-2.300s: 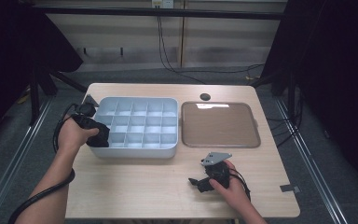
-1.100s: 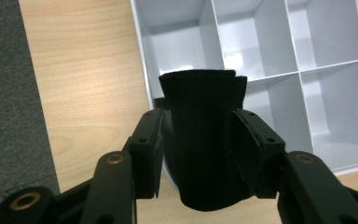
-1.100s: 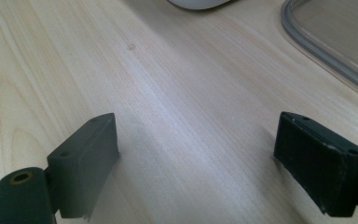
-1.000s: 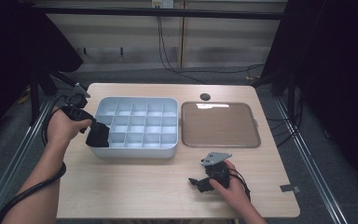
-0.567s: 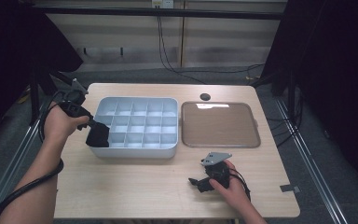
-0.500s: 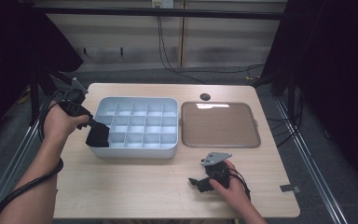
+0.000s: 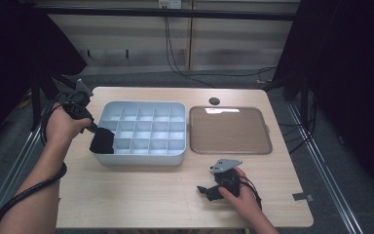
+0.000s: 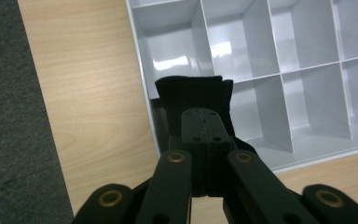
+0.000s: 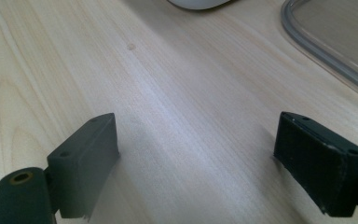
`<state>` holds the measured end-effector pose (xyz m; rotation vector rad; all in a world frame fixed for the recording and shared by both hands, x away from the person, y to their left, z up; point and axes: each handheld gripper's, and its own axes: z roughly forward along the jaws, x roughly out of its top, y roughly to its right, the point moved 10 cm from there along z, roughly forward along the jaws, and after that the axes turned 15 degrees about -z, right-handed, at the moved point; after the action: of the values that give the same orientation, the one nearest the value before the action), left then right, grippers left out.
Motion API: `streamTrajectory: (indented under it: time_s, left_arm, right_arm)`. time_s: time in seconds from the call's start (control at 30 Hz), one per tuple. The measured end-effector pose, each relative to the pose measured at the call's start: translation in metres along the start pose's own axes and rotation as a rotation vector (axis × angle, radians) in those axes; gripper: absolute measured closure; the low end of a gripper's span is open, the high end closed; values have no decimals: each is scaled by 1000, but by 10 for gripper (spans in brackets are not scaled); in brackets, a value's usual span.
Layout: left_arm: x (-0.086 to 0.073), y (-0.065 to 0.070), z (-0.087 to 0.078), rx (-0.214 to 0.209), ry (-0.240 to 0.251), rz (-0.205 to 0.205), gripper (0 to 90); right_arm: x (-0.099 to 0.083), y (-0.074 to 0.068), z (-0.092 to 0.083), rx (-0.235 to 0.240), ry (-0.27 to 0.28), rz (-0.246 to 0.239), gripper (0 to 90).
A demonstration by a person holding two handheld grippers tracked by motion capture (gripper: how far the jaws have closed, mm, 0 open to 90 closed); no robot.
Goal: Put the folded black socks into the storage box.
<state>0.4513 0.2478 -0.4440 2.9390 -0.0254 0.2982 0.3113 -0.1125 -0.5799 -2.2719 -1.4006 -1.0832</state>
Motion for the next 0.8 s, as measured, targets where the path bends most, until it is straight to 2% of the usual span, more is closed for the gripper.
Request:
streamTrajectory:
  time_s: [0.07,0.43,0.8]
  left_arm:
    - [-1,-1,1,6,-15,-2,900]
    - [0,-1,10,1,-16,-3,900]
    - [-3,-5,26,0,-22,-10,900]
  right_arm:
    - [0,0,0,0,0,0,129]
    - [0,0,0,0,0,0,129]
    - [0,0,0,-1,0,-1,129]
